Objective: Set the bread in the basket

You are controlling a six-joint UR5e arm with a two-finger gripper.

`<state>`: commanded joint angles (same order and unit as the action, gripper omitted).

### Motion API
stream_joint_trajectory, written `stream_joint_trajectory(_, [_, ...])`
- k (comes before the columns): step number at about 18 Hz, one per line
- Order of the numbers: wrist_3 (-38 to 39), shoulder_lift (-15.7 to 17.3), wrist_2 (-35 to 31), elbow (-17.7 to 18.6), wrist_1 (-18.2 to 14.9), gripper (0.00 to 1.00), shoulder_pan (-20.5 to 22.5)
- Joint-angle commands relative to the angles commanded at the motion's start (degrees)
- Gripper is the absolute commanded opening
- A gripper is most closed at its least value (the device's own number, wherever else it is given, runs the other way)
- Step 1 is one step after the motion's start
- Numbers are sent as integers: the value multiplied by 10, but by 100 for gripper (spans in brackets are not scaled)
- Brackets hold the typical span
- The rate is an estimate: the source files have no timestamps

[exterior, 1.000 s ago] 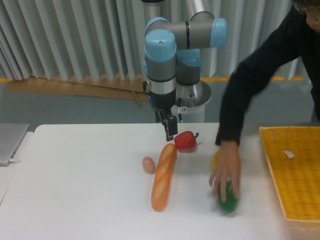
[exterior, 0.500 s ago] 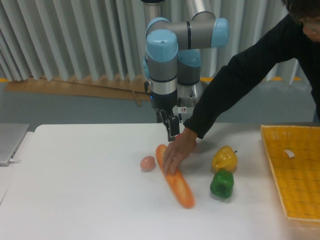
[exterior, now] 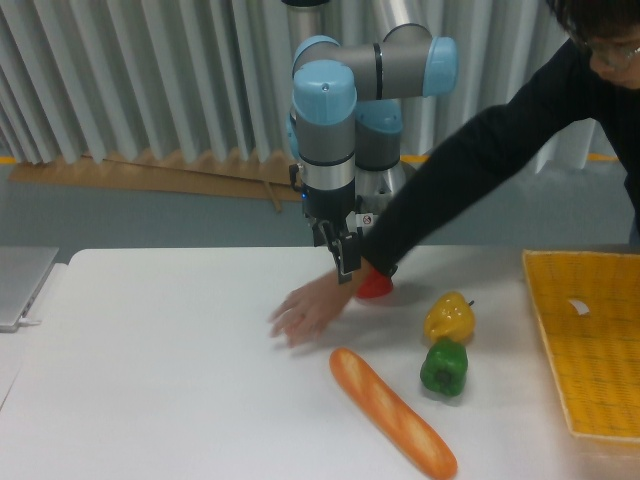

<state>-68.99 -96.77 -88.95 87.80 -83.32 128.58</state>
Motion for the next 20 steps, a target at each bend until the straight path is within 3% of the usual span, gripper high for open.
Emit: stream_joint_trajectory(20, [-1, 1, 0, 0, 0, 100, 7])
